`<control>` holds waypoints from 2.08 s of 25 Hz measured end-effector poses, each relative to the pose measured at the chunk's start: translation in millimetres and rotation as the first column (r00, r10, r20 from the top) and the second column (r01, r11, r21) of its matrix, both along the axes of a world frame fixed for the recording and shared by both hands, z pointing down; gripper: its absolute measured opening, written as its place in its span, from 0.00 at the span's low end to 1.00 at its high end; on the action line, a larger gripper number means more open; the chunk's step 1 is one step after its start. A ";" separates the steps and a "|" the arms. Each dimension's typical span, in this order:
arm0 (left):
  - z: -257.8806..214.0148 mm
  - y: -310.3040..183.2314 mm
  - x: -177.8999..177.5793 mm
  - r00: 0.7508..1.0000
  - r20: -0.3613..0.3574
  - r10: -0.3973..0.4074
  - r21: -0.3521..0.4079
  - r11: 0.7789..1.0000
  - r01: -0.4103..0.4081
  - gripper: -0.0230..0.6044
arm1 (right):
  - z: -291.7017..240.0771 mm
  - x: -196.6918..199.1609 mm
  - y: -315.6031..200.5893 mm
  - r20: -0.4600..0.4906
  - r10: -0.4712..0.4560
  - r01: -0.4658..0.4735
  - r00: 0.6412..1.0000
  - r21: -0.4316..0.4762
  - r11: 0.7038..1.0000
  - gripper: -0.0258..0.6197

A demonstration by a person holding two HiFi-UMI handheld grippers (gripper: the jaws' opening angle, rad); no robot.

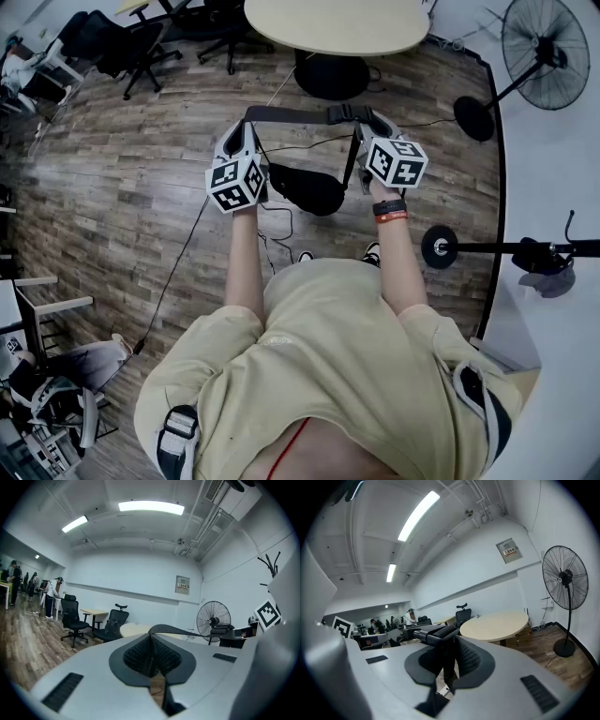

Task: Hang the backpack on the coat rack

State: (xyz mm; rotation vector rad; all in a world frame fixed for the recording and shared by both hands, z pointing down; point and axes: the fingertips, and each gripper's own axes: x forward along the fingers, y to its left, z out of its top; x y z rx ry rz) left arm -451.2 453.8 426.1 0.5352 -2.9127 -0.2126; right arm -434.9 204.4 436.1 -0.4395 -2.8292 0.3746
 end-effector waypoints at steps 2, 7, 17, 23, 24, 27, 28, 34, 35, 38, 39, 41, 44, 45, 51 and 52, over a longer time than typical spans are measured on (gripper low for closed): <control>3.4 -5.7 2.5 1.000 -0.001 0.012 -0.008 1.000 -0.012 0.08 | 4.5 4.9 -1.8 -0.003 0.005 -0.005 1.000 -0.007 1.000 0.11; 11.1 -10.0 6.0 0.999 -0.012 0.043 -0.016 0.999 -0.043 0.08 | 15.9 15.1 -1.7 -0.016 0.028 -0.028 0.999 -0.024 0.999 0.11; 15.3 -45.7 14.3 0.976 -0.031 0.217 -0.030 0.976 -0.217 0.08 | 31.3 50.1 -12.8 -0.042 0.150 -0.153 0.988 -0.063 0.986 0.11; 19.0 -91.0 25.6 0.938 -0.044 0.344 -0.026 0.938 -0.345 0.08 | 34.4 84.5 -46.5 -0.054 0.262 -0.265 0.964 -0.063 0.962 0.12; 22.7 -102.2 28.7 0.928 -0.047 0.369 -0.026 0.929 -0.370 0.08 | 37.5 91.7 -54.9 -0.056 0.285 -0.288 0.957 -0.064 0.955 0.12; 36.3 -140.4 39.0 0.893 -0.056 0.447 -0.024 0.893 -0.449 0.08 | 50.0 114.4 -83.4 -0.064 0.357 -0.361 0.932 -0.072 0.930 0.12; 37.1 -154.7 42.0 0.880 -0.059 0.472 -0.022 0.880 -0.474 0.08 | 50.6 121.7 -94.1 -0.066 0.380 -0.384 0.923 -0.074 0.920 0.12; 30.4 -245.2 69.8 0.794 -0.077 0.603 -0.017 0.796 -0.605 0.08 | 41.7 170.9 -164.9 -0.074 0.504 -0.509 0.861 -0.089 0.856 0.12; 31.2 -259.9 74.4 0.781 -0.078 0.620 -0.016 0.783 -0.622 0.08 | 42.0 178.9 -176.6 -0.074 0.520 -0.525 0.851 -0.090 0.846 0.12; 28.0 -307.3 86.4 0.740 -0.076 0.668 -0.011 0.742 -0.670 0.08 | 37.5 202.5 -214.6 -0.068 0.571 -0.575 0.818 -0.094 0.813 0.12; 26.5 -324.0 91.3 0.726 -0.075 0.683 -0.010 0.728 -0.686 0.08 | 35.6 211.0 -228.3 -0.065 0.589 -0.592 0.806 -0.096 0.800 0.12; 24.3 -355.8 102.0 0.697 -0.072 0.713 -0.010 0.699 -0.716 0.08 | 33.1 228.0 -254.7 -0.058 0.621 -0.624 0.781 -0.101 0.775 0.12; 18.6 -399.2 116.6 0.652 -0.064 0.755 -0.008 0.653 -0.757 0.08 | 27.7 250.1 -288.9 -0.047 0.666 -0.666 0.745 -0.104 0.738 0.12; 15.9 -413.2 121.8 0.636 -0.061 0.769 -0.009 0.637 -0.771 0.08 | 25.3 257.0 -299.4 -0.043 0.680 -0.680 0.732 -0.105 0.726 0.12; 3.4 -489.5 158.3 0.537 -0.047 0.842 -0.019 0.537 -0.843 0.08 | 12.8 295.0 -355.8 -0.028 0.747 -0.745 0.664 -0.112 0.658 0.12; 2.8 -500.2 165.3 0.521 -0.047 0.852 -0.021 0.520 -0.854 0.08 | 12.3 301.6 -363.5 -0.028 0.757 -0.755 0.653 -0.113 0.646 0.12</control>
